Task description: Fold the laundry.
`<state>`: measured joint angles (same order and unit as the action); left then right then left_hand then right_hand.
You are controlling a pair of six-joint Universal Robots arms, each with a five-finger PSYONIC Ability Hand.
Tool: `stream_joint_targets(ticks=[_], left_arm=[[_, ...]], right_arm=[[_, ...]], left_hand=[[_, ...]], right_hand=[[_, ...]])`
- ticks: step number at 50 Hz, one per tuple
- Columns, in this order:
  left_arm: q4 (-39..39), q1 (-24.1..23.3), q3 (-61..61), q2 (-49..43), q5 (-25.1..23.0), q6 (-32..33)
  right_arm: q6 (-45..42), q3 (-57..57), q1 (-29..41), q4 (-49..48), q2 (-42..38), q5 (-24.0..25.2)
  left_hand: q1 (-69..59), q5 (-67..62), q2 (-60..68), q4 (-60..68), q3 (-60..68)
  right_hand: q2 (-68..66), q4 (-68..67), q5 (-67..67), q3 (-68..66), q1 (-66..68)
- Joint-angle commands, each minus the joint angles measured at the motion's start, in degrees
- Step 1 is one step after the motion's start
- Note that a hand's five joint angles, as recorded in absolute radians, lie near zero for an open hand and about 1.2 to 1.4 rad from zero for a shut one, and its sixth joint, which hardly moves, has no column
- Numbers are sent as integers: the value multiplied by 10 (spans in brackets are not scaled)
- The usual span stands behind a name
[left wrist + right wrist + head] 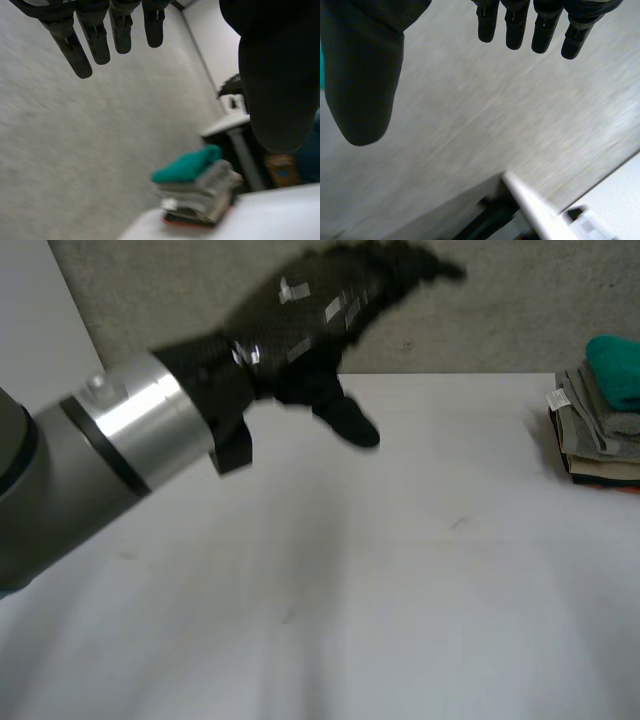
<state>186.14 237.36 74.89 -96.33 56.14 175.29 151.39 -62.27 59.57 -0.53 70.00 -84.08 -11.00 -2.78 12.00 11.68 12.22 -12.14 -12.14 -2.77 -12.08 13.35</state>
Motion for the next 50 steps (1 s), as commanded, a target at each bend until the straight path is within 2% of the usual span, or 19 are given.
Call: stream_joint_targets(ticks=[1,3,5,8,10,13,17,18,23,27,38,44,50], left_arm=[[32,-7,-79,4,172,-29],[30,-2,-100,3,225,-26],[25,13,-108,4,254,-21],[-2,77,-103,9,300,10],[-34,126,-94,15,324,58],[-53,163,-81,13,338,105],[-66,235,-42,4,340,188],[-69,260,-28,-3,339,216],[-68,328,24,-55,337,299],[-59,348,67,-104,338,334],[-14,406,153,-183,331,353],[-10,406,184,-179,324,389],[25,404,165,-185,281,401]], right_arm=[[76,-7,78,-158,54,12],[124,-47,109,-202,103,39],[156,-99,144,-239,141,67],[176,-151,189,-272,167,92],[180,-197,249,-295,179,111],[174,-252,329,-305,185,125],[146,-308,389,-300,181,123],[137,-319,393,-298,180,121],[80,-364,404,-289,171,119],[50,-386,414,-286,139,118],[36,-418,407,-290,60,120],[36,-419,407,-293,43,122],[36,-418,408,-294,33,122]], left_hand=[[10,27,-20,-16,-22],[10,27,-20,-16,-22],[8,26,-18,-15,-20],[6,24,-16,-13,-18],[10,28,-20,-17,-22],[10,28,-20,-17,-22],[10,28,-20,-17,-22],[10,28,-20,-17,-22],[10,28,-20,-17,-22],[10,28,-20,-17,-22],[10,28,-20,-17,-22],[10,28,-20,-17,-22],[10,28,-20,-17,-22]], right_hand=[[21,21,28,21,-33],[21,21,28,21,-33],[21,21,28,21,-33],[21,21,28,21,-33],[21,21,28,21,-33],[21,21,28,21,-33],[21,21,28,21,-33],[21,21,28,21,-33],[21,21,28,21,-33],[21,21,28,21,-33],[21,21,28,21,-33],[21,21,28,21,-33],[21,21,28,21,-33]])
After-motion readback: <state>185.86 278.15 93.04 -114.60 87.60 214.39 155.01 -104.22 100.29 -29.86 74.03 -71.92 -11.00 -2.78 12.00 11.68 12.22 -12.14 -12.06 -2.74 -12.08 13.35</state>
